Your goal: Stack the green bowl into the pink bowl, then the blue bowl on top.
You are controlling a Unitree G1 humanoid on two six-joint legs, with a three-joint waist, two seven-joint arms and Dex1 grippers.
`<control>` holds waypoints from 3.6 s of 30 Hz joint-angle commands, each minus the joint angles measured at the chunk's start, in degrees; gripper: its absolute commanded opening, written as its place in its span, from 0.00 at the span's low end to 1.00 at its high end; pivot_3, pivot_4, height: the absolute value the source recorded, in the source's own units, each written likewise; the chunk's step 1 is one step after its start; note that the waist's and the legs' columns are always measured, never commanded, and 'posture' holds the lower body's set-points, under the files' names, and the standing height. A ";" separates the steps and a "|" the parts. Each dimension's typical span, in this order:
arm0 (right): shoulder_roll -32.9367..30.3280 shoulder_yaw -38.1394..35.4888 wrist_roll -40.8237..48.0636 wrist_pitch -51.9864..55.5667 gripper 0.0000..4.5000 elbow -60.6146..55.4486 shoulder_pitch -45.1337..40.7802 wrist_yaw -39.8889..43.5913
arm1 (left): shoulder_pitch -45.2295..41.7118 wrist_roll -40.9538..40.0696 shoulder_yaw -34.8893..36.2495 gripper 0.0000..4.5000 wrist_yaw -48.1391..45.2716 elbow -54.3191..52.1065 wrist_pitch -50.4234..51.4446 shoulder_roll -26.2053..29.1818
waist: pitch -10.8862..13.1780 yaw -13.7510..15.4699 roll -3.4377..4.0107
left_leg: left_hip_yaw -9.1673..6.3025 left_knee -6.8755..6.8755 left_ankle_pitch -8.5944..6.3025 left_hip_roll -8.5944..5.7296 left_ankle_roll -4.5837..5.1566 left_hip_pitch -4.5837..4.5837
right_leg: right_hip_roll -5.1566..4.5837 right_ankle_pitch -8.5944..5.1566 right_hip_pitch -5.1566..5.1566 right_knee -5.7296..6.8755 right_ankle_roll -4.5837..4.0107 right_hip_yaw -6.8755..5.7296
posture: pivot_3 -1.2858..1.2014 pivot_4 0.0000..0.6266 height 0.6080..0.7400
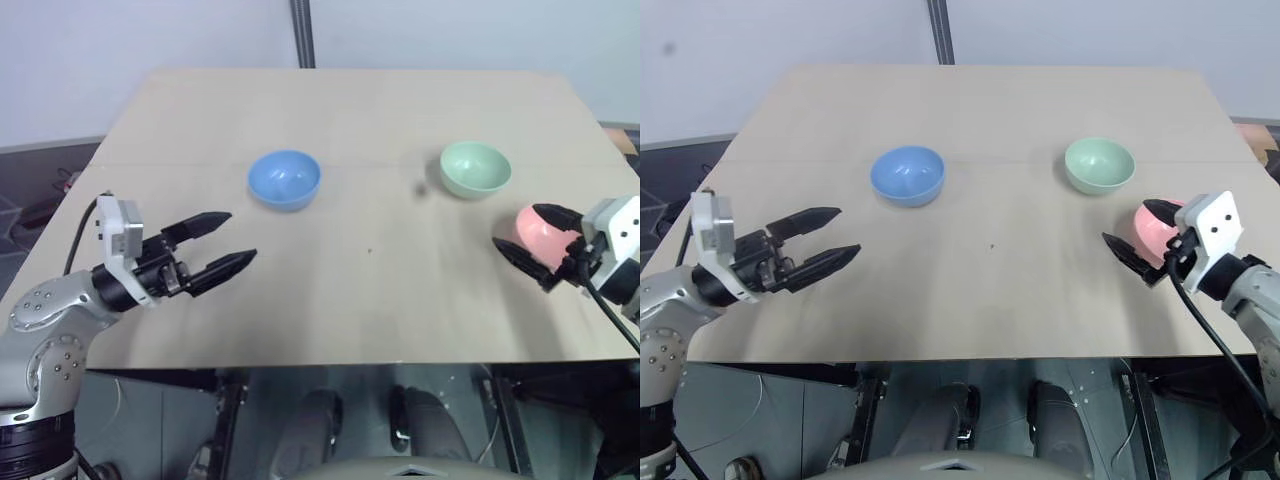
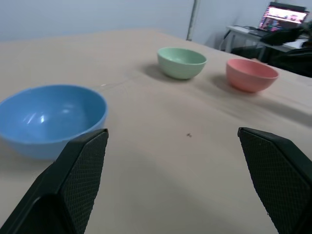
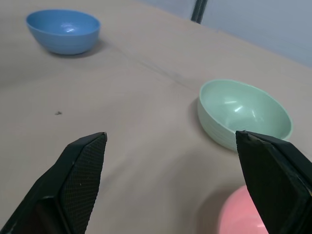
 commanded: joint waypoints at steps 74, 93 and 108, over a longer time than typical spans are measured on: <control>13.44 28.91 -33.69 -30.42 0.01 73.42 -55.60 2.84 | 4.18 -4.80 -4.00 1.00 -3.17 -9.35 -0.96 -2.52 | -0.06 -2.59 -0.15 | 1.12 -0.06 -0.06 0.60 -0.08 0.03 | 0.94 0.42 -0.58 0.10 -0.16 0.96 | 0.52 0.24 1.00; 11.12 37.90 -20.56 -5.93 0.35 20.46 -41.51 23.04 | -0.27 -0.31 -5.30 1.00 3.26 -6.30 -1.41 -4.18 | -0.04 -1.40 -0.10 | 0.97 0.11 -0.10 0.68 -0.14 0.08 | 1.04 0.46 -0.50 0.16 -0.39 0.76 | 0.52 0.24 1.00; 13.23 15.17 -6.38 7.90 0.85 -1.78 -28.63 10.57 | -21.14 31.15 -20.70 1.00 27.87 0.73 7.83 4.79 | -0.04 -0.14 -0.18 | 0.90 -0.01 -0.11 0.65 -0.15 -0.02 | 1.06 0.61 -0.57 0.12 -0.20 0.84 | 0.52 0.24 1.00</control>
